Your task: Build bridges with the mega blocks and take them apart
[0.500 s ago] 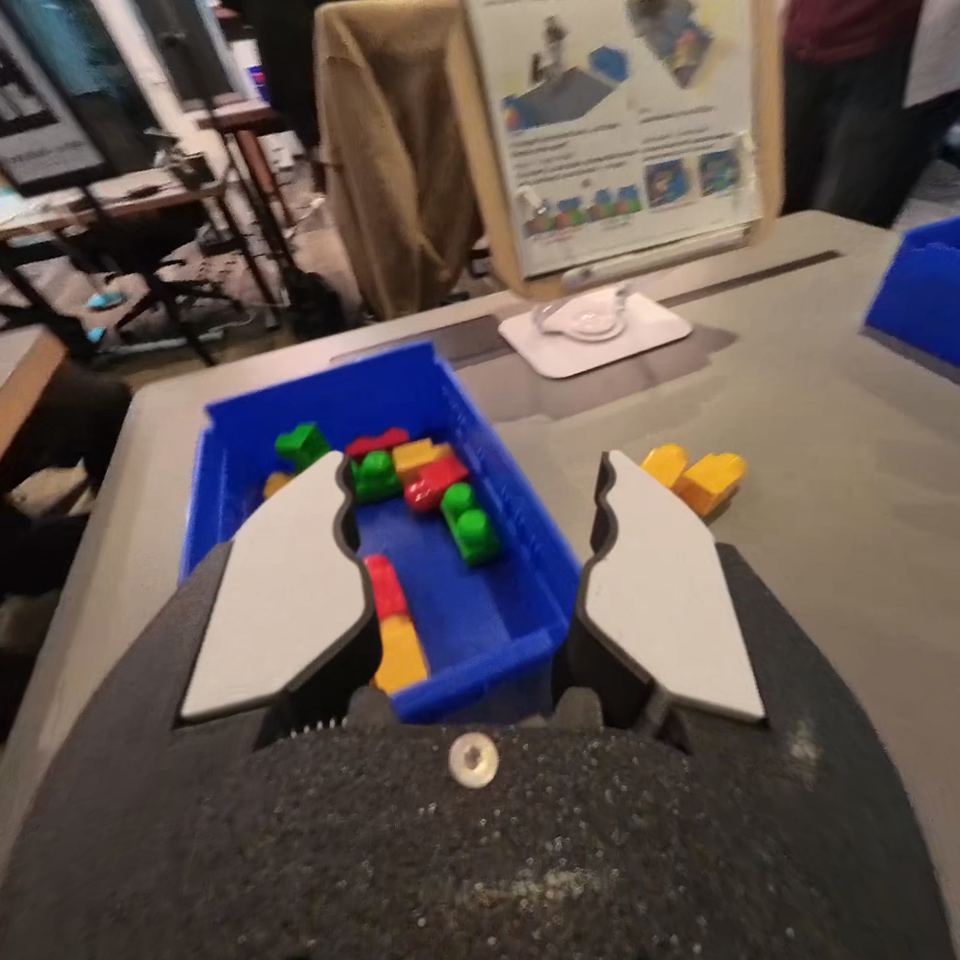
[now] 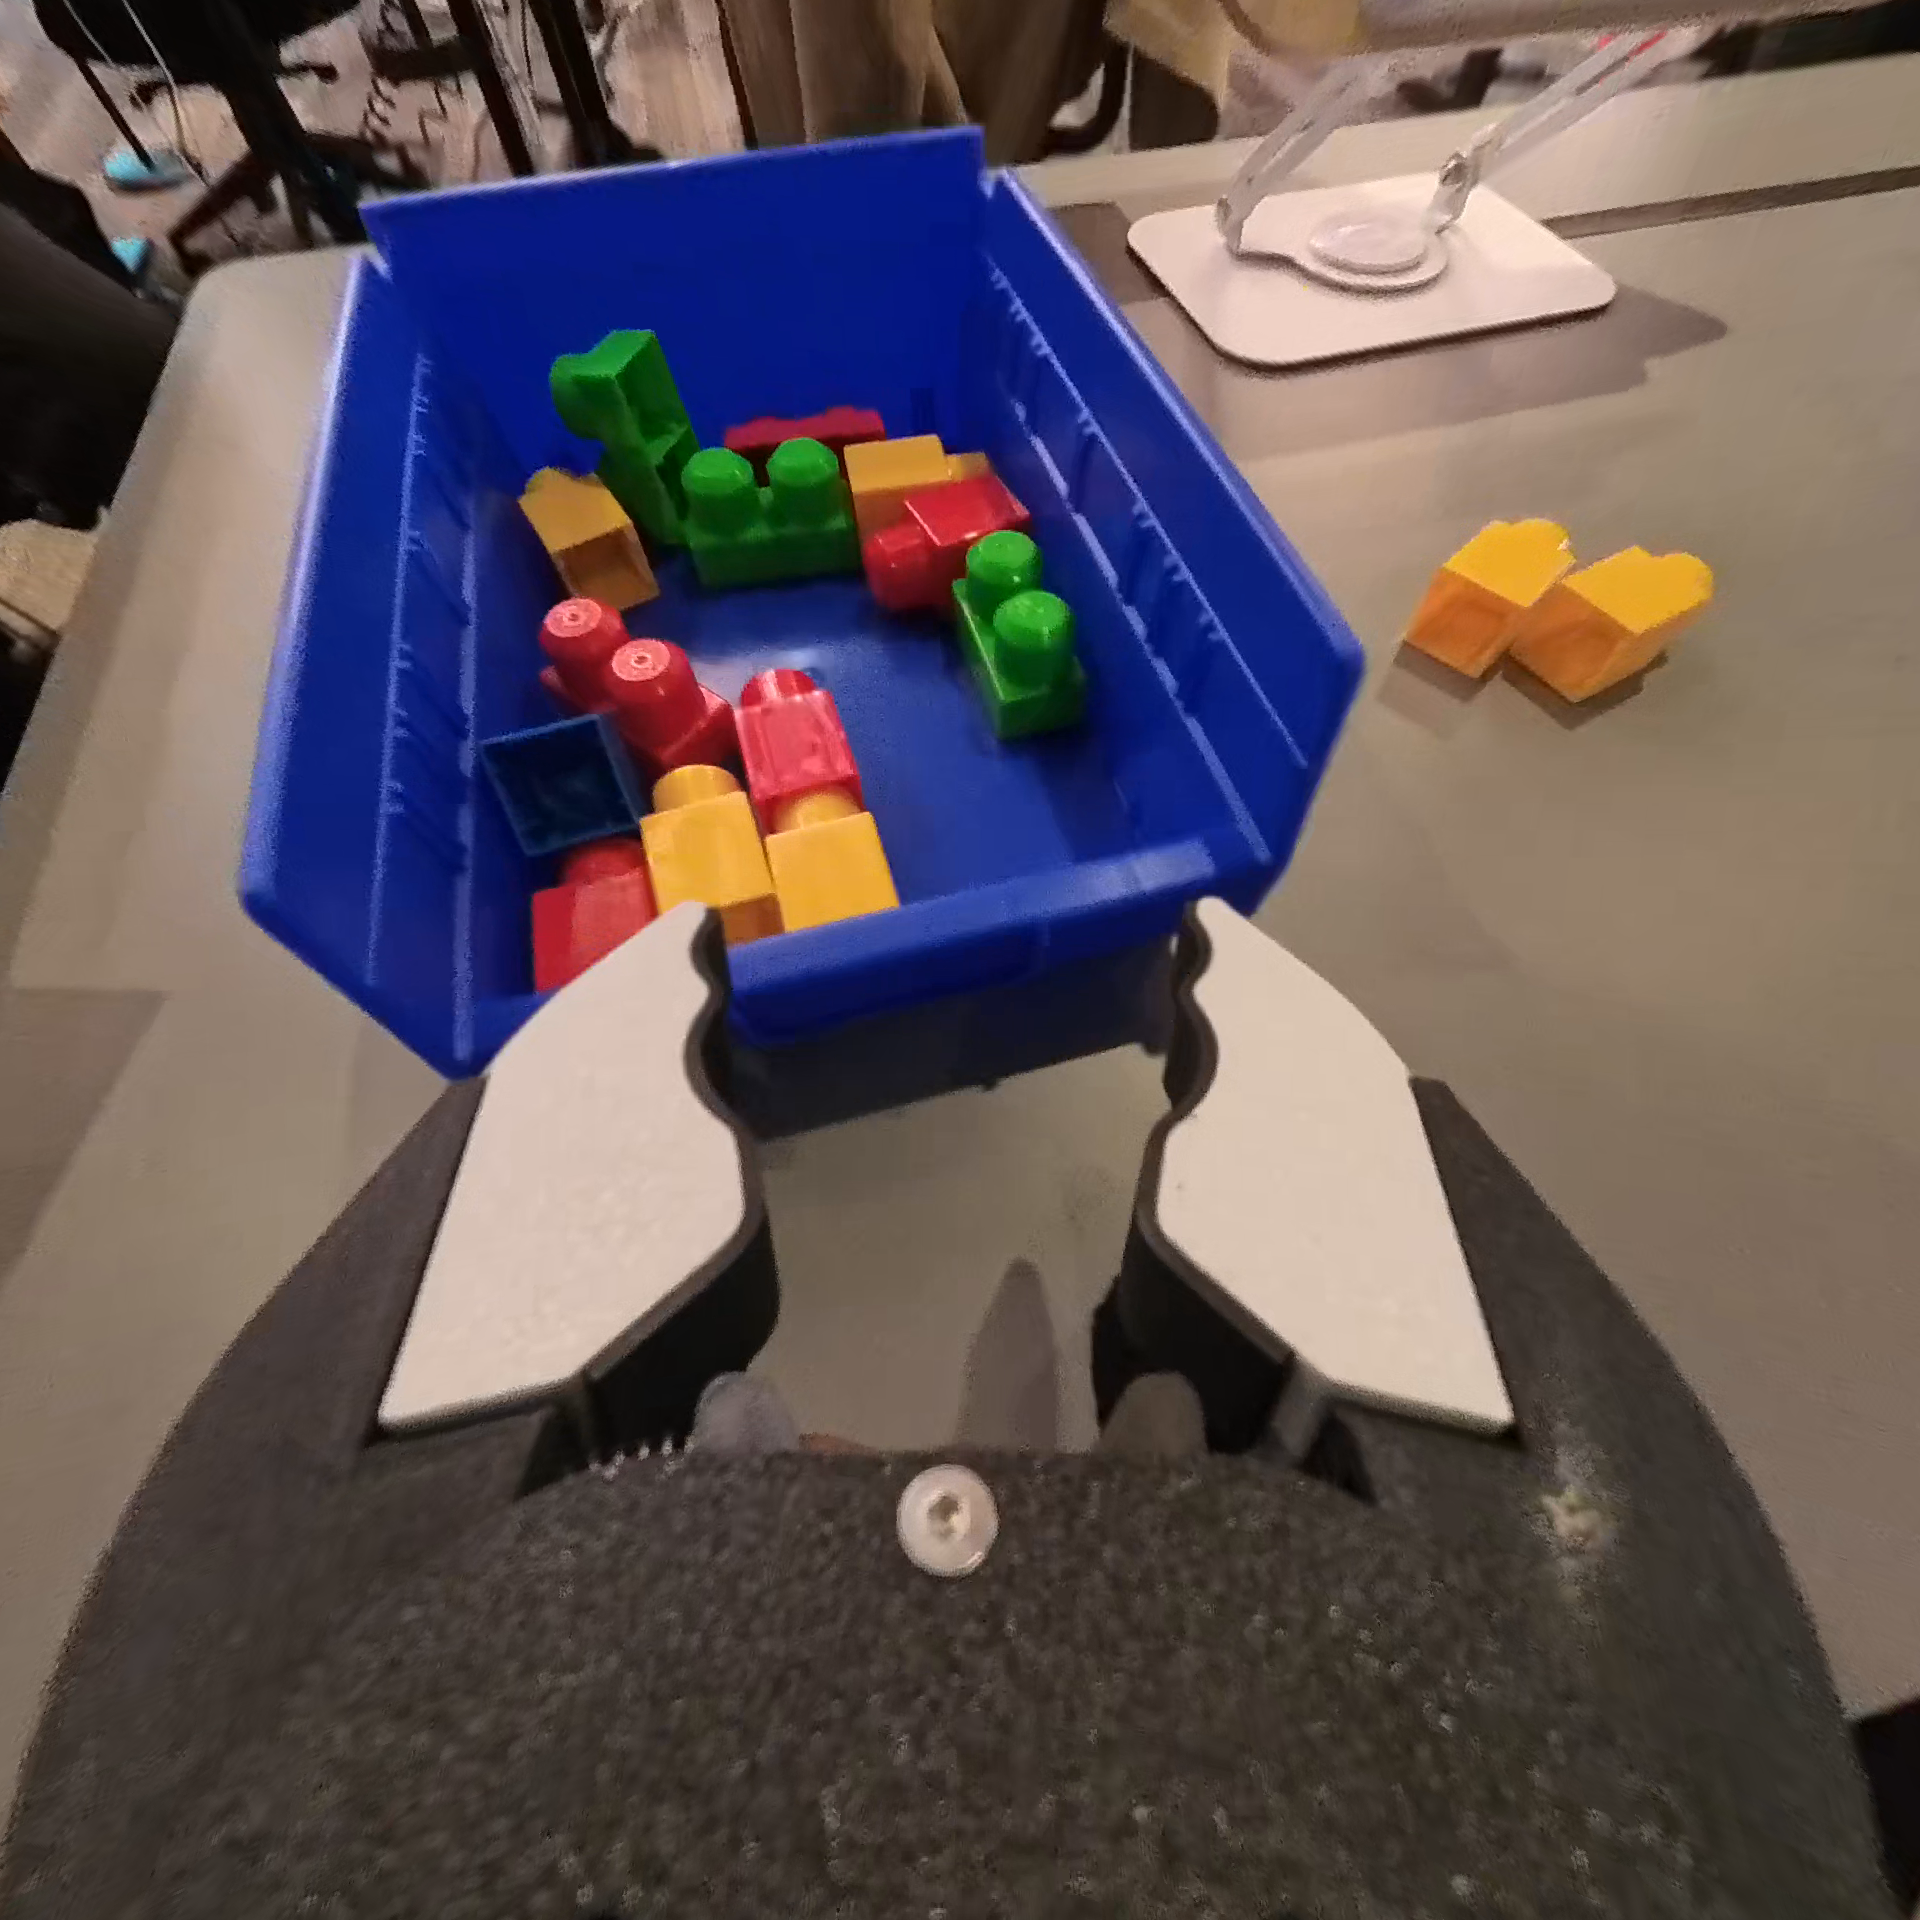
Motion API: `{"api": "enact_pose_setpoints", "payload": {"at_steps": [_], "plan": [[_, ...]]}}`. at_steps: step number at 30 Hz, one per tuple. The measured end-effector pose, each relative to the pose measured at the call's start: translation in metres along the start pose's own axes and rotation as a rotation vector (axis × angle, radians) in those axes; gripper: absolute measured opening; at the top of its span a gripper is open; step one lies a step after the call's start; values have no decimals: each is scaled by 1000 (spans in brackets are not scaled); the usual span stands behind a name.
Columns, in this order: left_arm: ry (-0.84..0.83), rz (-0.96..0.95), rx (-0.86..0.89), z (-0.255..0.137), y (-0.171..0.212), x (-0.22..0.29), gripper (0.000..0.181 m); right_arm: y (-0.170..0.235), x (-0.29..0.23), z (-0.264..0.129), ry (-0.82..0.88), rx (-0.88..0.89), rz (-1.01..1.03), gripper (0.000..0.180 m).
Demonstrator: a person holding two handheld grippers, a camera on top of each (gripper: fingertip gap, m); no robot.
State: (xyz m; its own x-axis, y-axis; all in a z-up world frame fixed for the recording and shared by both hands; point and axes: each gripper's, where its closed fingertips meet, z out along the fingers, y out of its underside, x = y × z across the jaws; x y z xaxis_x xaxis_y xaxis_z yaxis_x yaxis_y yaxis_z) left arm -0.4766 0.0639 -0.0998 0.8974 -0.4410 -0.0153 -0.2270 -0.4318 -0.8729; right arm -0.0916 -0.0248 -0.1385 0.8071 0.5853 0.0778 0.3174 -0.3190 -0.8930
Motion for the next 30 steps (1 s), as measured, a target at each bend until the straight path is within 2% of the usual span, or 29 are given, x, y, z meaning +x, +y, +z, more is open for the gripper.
{"api": "enact_pose_setpoints", "payload": {"at_steps": [4,9,12,14,22,23,24,27,30], "plan": [[-21,-5,-131,41,-30,-22,83,3,2,0,-3,-6,10,44],[-76,-36,-304,143,-68,-57,75,1,5,-3,3,1,8,43],[-3,-171,-430,195,-72,-60,78,0,8,-6,14,4,2,43],[1,-231,-502,215,-67,-63,79,1,9,-8,17,3,4,43],[-108,-195,-565,227,-50,-86,82,16,14,-10,7,-18,44,42],[-100,-198,-565,229,-48,-86,78,15,14,-10,8,-11,45,42],[-89,-192,-578,230,-45,-86,65,15,14,-11,10,-9,43,42],[-101,-114,-587,233,-43,-86,67,16,13,-11,15,-19,25,41],[-76,-113,-601,232,-42,-84,67,12,11,-10,15,-18,12,41]]}}
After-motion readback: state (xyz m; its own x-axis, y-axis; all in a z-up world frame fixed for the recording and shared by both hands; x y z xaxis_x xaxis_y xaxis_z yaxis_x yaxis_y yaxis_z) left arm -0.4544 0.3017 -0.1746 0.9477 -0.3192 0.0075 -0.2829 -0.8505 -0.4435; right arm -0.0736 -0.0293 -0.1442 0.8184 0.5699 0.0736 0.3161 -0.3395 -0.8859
